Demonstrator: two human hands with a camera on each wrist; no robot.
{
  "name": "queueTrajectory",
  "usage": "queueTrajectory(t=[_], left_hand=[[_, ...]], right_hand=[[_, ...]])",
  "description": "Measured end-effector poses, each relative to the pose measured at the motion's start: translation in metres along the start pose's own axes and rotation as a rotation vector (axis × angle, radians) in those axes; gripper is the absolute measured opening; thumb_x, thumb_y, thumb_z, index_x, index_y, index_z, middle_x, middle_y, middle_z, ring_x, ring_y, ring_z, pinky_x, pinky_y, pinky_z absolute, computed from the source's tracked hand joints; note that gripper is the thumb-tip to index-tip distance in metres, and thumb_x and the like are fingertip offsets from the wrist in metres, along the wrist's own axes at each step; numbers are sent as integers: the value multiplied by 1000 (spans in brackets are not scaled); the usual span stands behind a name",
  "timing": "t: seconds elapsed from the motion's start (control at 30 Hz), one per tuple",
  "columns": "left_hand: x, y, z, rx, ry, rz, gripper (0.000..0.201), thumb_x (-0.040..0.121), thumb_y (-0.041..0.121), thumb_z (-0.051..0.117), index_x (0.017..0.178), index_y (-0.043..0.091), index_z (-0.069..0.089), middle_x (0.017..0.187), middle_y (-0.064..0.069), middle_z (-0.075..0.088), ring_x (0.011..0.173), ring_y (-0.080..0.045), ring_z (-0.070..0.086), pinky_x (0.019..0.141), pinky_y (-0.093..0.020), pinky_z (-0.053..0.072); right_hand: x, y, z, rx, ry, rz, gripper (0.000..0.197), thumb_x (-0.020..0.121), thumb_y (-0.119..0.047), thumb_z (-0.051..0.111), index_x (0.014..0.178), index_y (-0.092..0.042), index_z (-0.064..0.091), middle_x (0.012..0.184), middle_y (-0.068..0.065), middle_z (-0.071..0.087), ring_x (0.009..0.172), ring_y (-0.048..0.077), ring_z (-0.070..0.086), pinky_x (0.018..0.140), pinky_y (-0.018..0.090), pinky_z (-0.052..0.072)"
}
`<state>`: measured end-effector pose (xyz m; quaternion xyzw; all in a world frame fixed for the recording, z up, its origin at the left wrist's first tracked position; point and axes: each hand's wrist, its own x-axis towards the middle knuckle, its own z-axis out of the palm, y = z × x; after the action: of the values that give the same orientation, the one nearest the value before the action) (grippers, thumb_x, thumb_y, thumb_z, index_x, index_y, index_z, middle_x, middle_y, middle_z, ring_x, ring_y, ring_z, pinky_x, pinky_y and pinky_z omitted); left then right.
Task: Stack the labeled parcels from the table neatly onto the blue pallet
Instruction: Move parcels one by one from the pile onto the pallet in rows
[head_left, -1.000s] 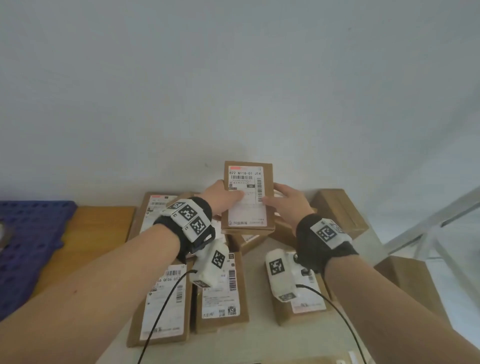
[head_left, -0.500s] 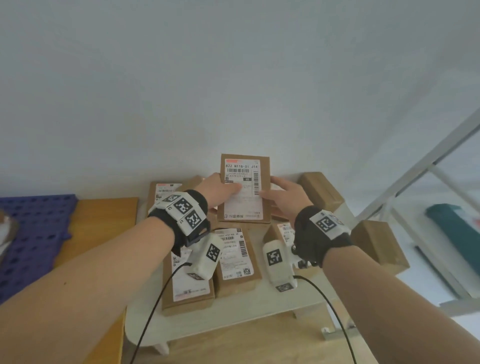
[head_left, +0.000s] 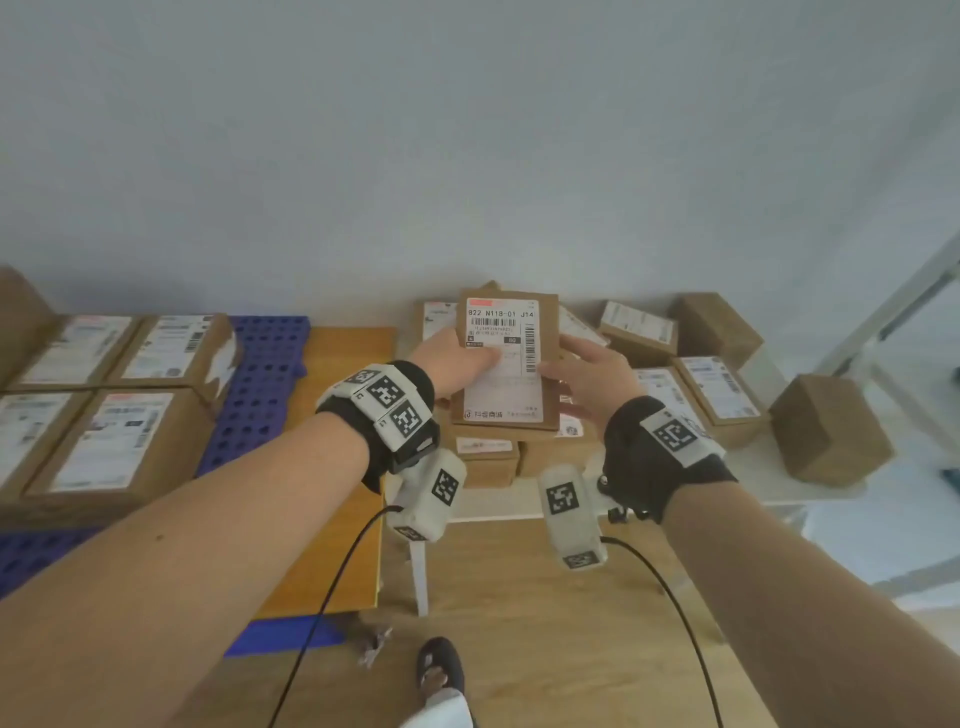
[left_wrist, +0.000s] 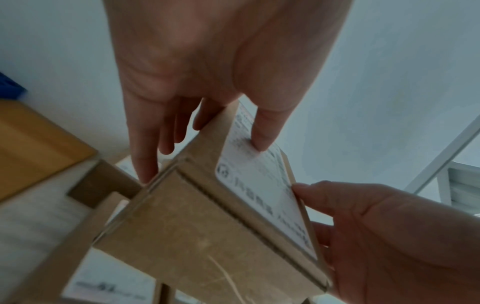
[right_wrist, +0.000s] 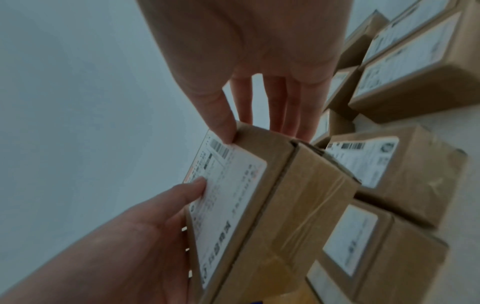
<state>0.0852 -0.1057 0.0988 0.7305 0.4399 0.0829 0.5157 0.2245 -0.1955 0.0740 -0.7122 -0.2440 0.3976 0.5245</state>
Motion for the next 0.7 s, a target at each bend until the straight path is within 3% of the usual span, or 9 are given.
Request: queueTrajectory(t=[0.07,0.17,0.27,0.37,0.47,0.53,0.7], left_hand=[[-25,-10,-11,2,44,-27,5,97,29,49,95,25,52,107,0,61,93,-20,60,74,-32,52],[-53,-28,-32,50,114,-59,17,96,30,50,80,26,45,109,-3,60,104,-26,60,86,-38,52],[-71,-46,-57,67,169,-75,11,95,31,51,101,22,49,121,-7,60,109,-27,59,84,-34,51],[-80,-67,-84,54,207,-91,35,93,35,53,122,16,54,125,-5,61,108,-24,61,88,-33,51],[-85,-85,-116,73,245,-68,40,93,36,52,128,17,55,128,-4,60,111,-23,60,94,-34,48],[-86,-96,-142,92,276,-59,39,94,36,51,126,17,57,127,-3,60,111,-23,59,97,-35,47],[-74,-134,-219,108,311,-42,36,92,35,55,122,15,60,126,-6,62,111,-24,60,96,-35,47]], right_hand=[[-14,6,19,11,-32,11,52,87,-5,61,135,-18,50,112,3,69,98,20,67,82,36,57],[-34,8,51,5,-78,19,52,87,-6,61,136,-20,50,115,4,68,101,20,66,78,33,56],[-46,3,81,7,-136,0,48,87,-3,60,132,-18,53,114,3,68,103,22,65,85,38,56],[-49,-5,114,-47,-185,-41,44,88,-5,59,129,-19,56,113,0,68,104,22,65,88,41,55],[-47,-15,152,-133,-211,-92,54,85,-10,64,136,-20,49,121,2,65,108,23,63,93,43,52],[-45,-24,180,-190,-212,-122,58,84,-14,65,138,-21,46,129,2,60,116,22,58,95,37,48],[-27,-42,264,-148,-221,-126,62,83,-12,65,140,-23,45,134,4,56,118,21,56,70,23,42]])
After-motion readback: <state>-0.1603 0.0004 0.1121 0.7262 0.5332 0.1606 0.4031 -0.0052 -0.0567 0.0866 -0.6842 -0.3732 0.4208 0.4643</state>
